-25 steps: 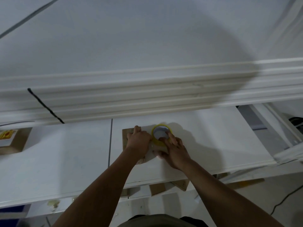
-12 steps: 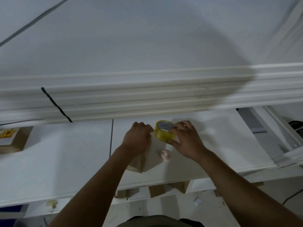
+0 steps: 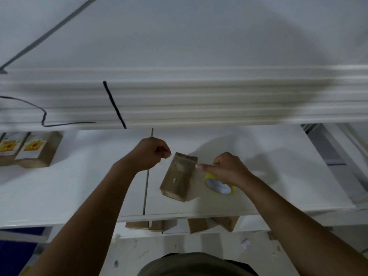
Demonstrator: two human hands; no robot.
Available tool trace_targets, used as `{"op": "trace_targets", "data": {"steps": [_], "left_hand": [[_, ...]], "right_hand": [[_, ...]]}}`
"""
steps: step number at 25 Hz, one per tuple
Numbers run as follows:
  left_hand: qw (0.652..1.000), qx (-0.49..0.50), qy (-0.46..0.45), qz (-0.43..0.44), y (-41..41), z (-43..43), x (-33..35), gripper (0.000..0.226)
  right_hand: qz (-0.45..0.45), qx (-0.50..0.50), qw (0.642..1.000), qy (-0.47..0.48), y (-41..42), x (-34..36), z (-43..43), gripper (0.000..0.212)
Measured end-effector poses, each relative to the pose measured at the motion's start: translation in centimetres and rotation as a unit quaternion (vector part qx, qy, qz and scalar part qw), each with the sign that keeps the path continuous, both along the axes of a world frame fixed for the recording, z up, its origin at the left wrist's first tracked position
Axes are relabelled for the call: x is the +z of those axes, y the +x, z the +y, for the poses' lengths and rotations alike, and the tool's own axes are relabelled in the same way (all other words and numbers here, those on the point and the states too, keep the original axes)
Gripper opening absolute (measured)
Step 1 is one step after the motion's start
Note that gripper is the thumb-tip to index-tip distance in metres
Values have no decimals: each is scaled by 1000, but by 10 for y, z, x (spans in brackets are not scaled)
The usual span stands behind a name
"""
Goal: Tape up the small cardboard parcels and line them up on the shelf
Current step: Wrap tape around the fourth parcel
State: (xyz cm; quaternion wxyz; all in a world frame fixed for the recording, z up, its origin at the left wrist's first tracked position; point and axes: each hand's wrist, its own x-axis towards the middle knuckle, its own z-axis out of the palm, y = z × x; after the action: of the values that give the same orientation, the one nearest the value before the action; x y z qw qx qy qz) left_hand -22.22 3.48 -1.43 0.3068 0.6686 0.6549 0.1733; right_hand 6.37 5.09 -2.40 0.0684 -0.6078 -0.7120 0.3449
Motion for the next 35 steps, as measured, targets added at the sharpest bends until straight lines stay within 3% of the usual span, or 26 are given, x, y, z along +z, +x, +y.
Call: {"op": "trace_targets", "data": {"steps": [5,9,11,14,17,19,21,23,28,31,33,35], "left_hand": [[1000,2,-13,21,-9,13,-31,14],[999,-18,-33,27,-8,20,-50,10],[999,-12,-43,18,-5,20,-56,17],[998,29,-43,31,-2,12,-65,21],[985,139,-46,91,1,-9,-76,21],[978,194,-70,-14,15,-23,-80,26],[962,208,-128,-124,32,-31,-76,63],[953,201,-148,-173,41,-36,-70,82],[943,220,-131,-211,41,-43,-71,71],[933,199,-126,-271,46,-53,-70,94],[947,172,-130,-239,53,-56,-68,92],[960,186,-117,-175,58,-54,-70,73]], "right_hand": [[11,-74,989,-131,-25,-30,-3,78],[-2,-103,979,-175,-31,-46,-5,117],[-4,-108,978,-179,-33,-51,-6,126],[-10,-115,981,-155,-36,-57,-6,114],[-23,-108,985,-136,-38,-61,-9,101],[-27,-102,986,-132,-41,-63,-12,100],[-29,-100,986,-129,-43,-62,-17,95],[-30,-98,987,-126,-44,-62,-21,90],[-52,-81,991,-97,-42,-63,-31,74],[-40,-76,992,-88,-41,-59,-37,69],[-35,-80,992,-90,-40,-57,-40,63],[-39,-83,992,-87,-41,-58,-41,66]]}}
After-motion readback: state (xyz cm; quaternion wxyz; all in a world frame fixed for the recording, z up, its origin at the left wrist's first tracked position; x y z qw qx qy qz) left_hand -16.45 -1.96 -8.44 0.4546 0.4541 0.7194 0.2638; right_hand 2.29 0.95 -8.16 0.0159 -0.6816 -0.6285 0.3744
